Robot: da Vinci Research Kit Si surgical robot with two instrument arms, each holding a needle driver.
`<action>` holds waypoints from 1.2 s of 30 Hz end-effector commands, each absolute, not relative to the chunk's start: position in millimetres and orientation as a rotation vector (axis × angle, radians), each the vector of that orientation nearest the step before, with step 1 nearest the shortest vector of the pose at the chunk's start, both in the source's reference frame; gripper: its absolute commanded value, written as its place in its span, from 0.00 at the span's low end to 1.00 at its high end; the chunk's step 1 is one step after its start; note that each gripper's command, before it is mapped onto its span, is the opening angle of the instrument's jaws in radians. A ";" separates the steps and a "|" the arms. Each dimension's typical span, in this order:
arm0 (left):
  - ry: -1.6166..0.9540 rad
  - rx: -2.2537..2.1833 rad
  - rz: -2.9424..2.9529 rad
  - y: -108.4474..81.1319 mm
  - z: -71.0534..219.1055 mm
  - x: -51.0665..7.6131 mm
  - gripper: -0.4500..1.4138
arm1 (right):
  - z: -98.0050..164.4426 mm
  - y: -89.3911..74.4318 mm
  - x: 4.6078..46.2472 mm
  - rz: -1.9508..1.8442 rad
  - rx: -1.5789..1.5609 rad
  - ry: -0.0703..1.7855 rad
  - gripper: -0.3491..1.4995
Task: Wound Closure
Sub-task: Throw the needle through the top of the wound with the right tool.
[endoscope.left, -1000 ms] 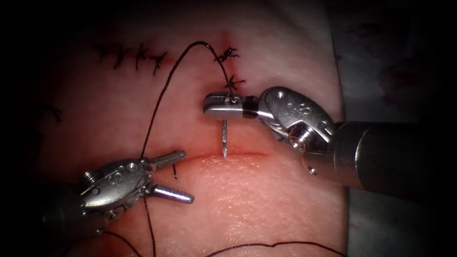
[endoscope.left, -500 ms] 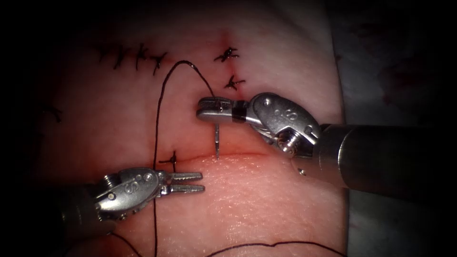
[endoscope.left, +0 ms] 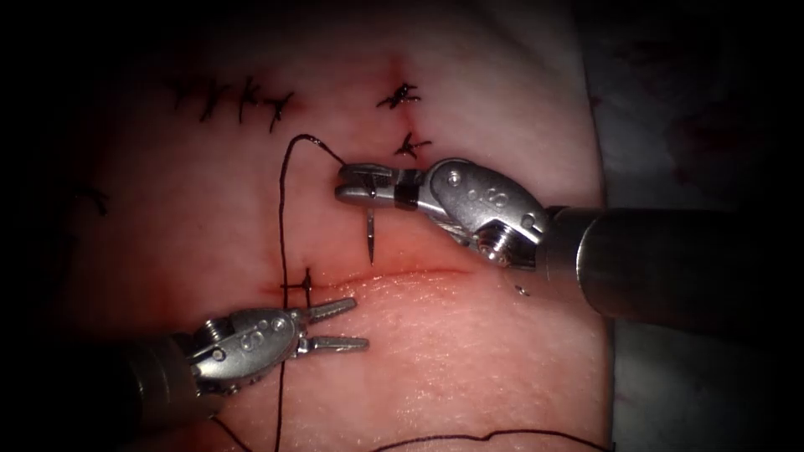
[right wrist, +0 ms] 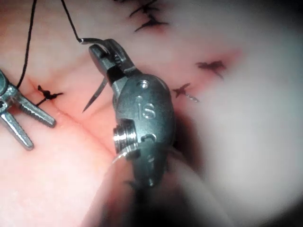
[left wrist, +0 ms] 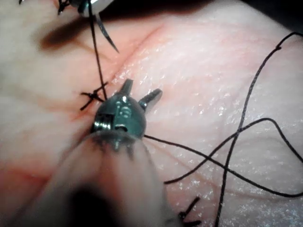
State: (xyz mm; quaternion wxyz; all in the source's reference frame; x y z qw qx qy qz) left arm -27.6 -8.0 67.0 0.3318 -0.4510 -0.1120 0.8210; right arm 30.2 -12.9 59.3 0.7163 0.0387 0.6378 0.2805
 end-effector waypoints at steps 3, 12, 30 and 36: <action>-0.300 -1.181 2.147 -8.3 67.7 -28.5 0.32 | 60.1 -12.3 31.0 0.593 0.064 1.416 0.00; -0.329 -1.178 2.156 -8.9 67.5 -29.4 0.34 | 61.5 -13.0 31.2 0.551 0.032 1.409 0.00; -0.357 -1.190 2.155 -9.7 66.2 -29.7 0.39 | 63.0 -13.5 31.8 0.493 -0.029 1.401 0.00; -0.363 -1.193 2.154 -9.6 66.1 -29.6 0.41 | 63.5 -14.2 32.0 0.482 -0.034 1.403 0.00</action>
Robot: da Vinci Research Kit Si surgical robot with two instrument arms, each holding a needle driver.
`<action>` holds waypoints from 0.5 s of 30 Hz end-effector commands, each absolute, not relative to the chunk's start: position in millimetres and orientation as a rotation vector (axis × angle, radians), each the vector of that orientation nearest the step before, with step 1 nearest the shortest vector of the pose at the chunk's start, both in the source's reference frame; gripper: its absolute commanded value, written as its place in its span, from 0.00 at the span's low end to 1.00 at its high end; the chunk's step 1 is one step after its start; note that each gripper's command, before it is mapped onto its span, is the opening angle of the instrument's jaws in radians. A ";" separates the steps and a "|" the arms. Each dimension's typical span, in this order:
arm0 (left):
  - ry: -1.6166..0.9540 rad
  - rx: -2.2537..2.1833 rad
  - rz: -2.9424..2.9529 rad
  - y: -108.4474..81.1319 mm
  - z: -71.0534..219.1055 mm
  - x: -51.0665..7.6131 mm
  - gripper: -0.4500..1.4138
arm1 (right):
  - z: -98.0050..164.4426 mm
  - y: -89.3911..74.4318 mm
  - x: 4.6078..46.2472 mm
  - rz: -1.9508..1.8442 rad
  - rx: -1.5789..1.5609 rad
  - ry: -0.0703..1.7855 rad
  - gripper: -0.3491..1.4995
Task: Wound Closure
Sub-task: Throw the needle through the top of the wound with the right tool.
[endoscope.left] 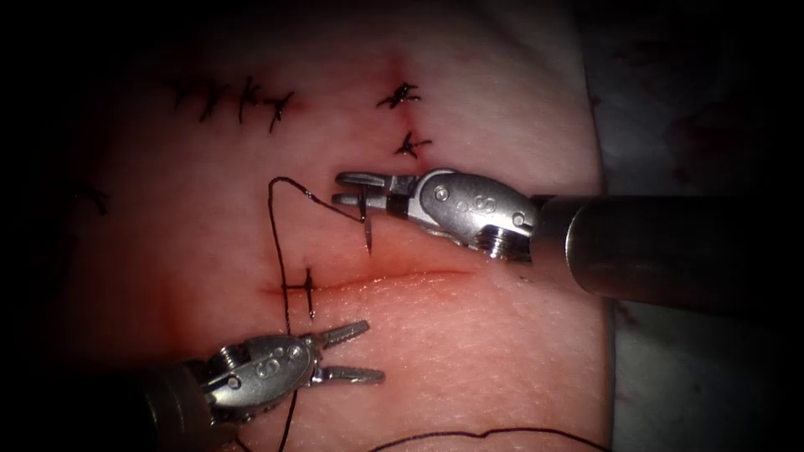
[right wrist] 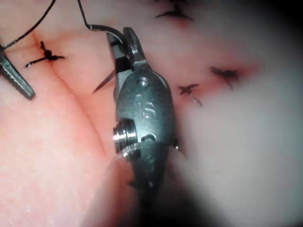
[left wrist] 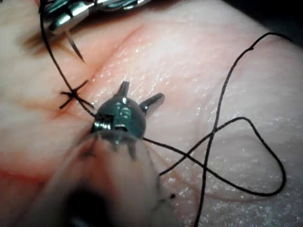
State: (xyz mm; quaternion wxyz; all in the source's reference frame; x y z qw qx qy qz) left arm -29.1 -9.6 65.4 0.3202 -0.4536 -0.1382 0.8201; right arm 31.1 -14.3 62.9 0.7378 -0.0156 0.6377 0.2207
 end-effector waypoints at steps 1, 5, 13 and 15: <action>-0.365 -1.194 2.154 -9.5 66.0 -29.5 0.41 | 63.6 -14.5 32.0 0.474 -0.040 1.404 0.00; -0.372 -1.195 2.153 -9.4 65.7 -29.2 0.41 | 63.8 -15.4 32.1 0.438 -0.063 1.405 0.00; -0.387 -1.198 2.150 -9.1 64.8 -28.5 0.42 | 64.0 -16.7 31.9 0.361 -0.148 1.426 0.00; -0.390 -1.198 2.149 -9.1 64.6 -28.4 0.42 | 63.9 -17.0 31.6 0.333 -0.181 1.434 0.00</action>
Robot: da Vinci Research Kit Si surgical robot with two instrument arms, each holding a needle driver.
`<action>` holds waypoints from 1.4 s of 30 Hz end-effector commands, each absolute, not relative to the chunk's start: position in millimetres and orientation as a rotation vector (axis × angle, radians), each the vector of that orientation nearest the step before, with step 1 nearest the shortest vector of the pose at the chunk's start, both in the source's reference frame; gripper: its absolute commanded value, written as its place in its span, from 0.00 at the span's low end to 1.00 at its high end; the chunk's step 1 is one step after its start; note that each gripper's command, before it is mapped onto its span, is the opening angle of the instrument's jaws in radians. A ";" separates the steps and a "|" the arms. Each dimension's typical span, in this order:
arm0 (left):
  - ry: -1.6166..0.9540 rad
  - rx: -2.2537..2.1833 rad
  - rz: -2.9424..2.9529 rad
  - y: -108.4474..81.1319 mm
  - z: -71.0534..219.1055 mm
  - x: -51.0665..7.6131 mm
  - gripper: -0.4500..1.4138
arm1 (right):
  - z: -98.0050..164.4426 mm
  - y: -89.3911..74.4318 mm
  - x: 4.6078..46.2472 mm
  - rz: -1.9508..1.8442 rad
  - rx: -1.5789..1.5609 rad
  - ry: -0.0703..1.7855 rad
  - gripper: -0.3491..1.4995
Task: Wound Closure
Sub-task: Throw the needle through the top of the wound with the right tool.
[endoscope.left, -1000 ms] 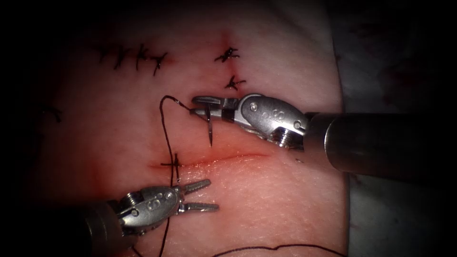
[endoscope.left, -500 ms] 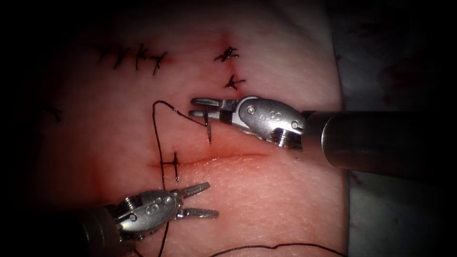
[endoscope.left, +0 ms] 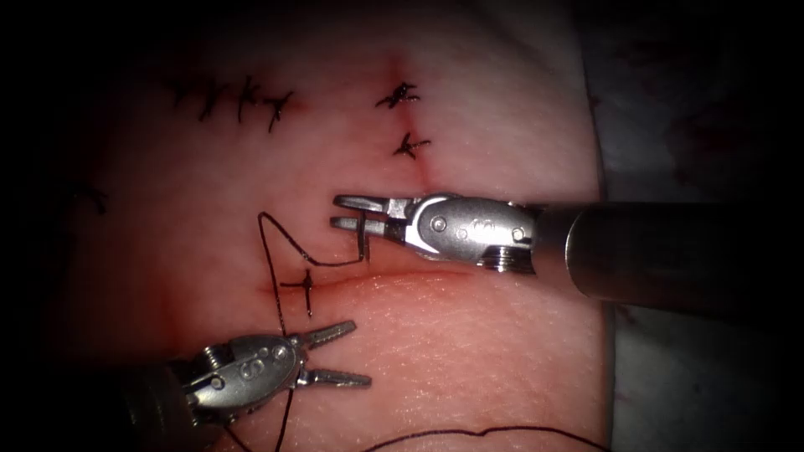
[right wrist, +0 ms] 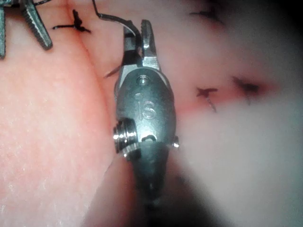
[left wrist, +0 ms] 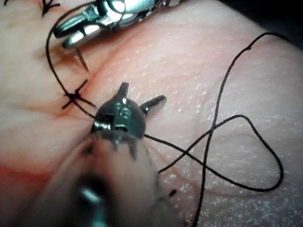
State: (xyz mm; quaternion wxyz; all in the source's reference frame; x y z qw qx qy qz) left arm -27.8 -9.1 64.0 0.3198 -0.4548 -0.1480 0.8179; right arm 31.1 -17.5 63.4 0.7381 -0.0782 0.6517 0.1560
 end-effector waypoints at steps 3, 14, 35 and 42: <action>-0.394 -1.199 2.149 -9.1 64.4 -28.2 0.42 | 63.9 -17.9 31.1 0.296 -0.223 1.452 0.00; -0.396 -1.198 2.151 -9.0 64.2 -27.6 0.42 | 64.7 -23.0 29.9 0.087 -0.351 1.482 0.00; -0.387 -1.192 2.154 -8.9 64.4 -27.4 0.41 | 72.0 -28.5 29.3 0.034 -0.236 1.354 0.00; -0.382 -1.188 2.184 -8.8 64.6 -27.4 0.34 | 73.5 -30.1 29.1 0.021 -0.151 1.297 0.00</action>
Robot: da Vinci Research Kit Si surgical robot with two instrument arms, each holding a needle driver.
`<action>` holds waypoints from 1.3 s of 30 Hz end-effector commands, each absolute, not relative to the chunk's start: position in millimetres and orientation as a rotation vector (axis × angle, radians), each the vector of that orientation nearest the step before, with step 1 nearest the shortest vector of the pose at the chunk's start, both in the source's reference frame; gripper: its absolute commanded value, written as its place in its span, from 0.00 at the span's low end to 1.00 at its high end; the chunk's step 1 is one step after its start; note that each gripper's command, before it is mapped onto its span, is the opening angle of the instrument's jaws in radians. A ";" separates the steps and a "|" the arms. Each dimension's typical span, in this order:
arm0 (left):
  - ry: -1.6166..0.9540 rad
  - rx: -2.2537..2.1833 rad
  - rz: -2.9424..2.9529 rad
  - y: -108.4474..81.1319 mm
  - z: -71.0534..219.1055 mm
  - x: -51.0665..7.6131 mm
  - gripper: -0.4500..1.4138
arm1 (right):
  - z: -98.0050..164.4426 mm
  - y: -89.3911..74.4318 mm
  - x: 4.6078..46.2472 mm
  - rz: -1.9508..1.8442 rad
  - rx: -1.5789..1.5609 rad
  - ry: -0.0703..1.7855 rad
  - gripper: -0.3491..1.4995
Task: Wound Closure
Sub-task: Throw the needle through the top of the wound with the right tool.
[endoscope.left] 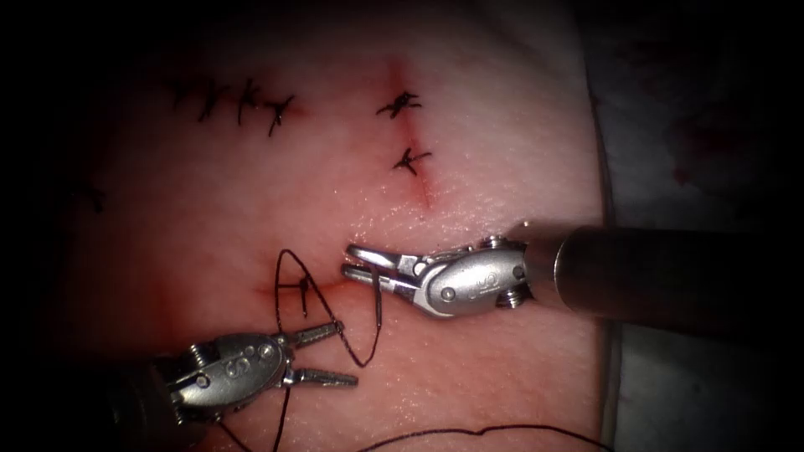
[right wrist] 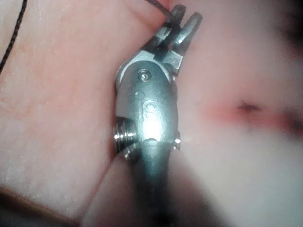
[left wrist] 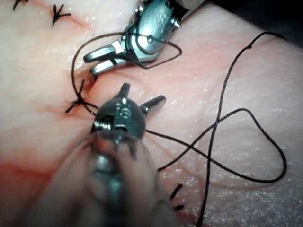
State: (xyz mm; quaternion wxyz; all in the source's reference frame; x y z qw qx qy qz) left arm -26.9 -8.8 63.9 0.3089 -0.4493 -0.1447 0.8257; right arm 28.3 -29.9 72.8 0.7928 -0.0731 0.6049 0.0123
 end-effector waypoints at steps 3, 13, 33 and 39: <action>-0.377 -1.186 2.185 -8.7 64.9 -27.4 0.35 | 73.7 -30.3 29.1 0.004 -0.119 1.264 0.00; -0.380 -1.164 2.200 -8.8 65.0 -27.3 0.36 | 75.0 -32.0 29.6 -0.084 -0.036 1.175 0.00; -0.391 -1.130 2.228 -9.3 65.2 -27.1 0.36 | 79.0 -35.9 29.3 -0.035 0.202 1.004 0.00; -0.393 -1.124 2.233 -9.3 65.2 -26.9 0.36 | 79.0 -36.6 27.1 -0.025 0.160 1.009 0.00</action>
